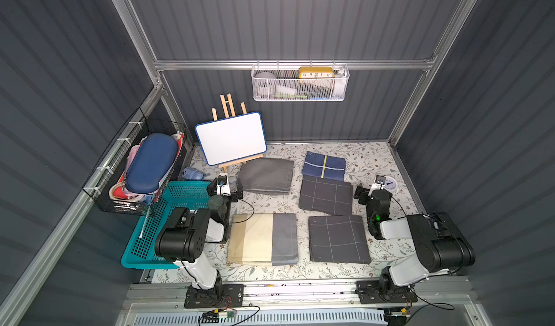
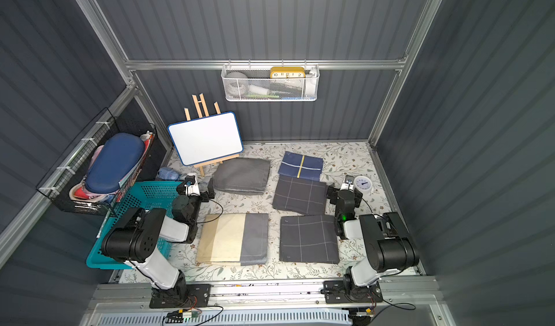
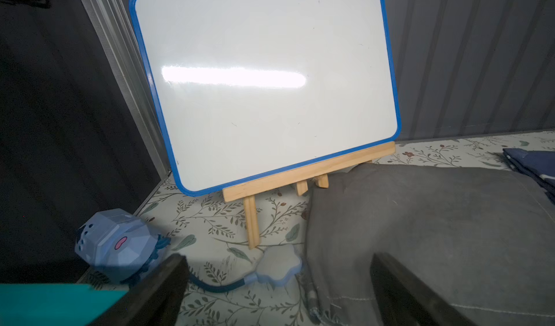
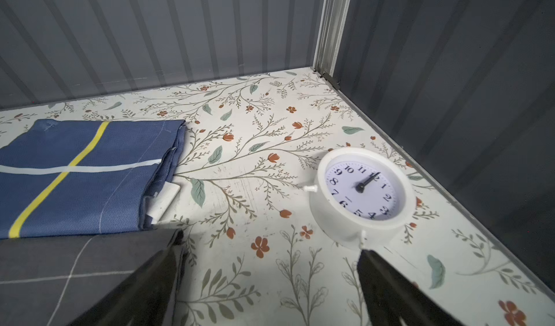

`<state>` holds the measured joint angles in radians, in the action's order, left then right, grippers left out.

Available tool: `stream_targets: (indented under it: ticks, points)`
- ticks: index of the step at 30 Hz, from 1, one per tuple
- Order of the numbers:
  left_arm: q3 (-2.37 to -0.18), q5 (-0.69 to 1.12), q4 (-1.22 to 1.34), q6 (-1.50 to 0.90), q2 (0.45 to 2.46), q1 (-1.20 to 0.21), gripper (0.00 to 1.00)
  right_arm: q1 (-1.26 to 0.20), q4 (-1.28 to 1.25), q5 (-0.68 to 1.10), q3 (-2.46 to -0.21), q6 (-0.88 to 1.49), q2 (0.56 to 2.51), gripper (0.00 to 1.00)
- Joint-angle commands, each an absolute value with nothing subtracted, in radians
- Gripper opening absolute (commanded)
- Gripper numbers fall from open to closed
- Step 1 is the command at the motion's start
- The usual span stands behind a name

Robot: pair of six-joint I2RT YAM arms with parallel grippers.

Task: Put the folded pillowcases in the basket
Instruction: Move the basket to the center of the board.

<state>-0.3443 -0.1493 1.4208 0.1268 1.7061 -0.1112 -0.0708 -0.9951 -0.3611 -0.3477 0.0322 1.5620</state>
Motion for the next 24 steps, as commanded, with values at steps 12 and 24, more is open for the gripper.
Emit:
stream_targets:
  ticks: [12, 24]
  points:
    - [-0.352, -0.140, 1.372, 0.095, 1.701, -0.099, 1.00, -0.066, -0.999, -0.354, -0.357, 0.040, 1.566, 0.99]
    - [-0.344, -0.159, 1.244, 0.123, 1.542, -0.118, 1.00, -0.087, -1.157, -0.274, -0.250, -0.024, 1.488, 0.99]
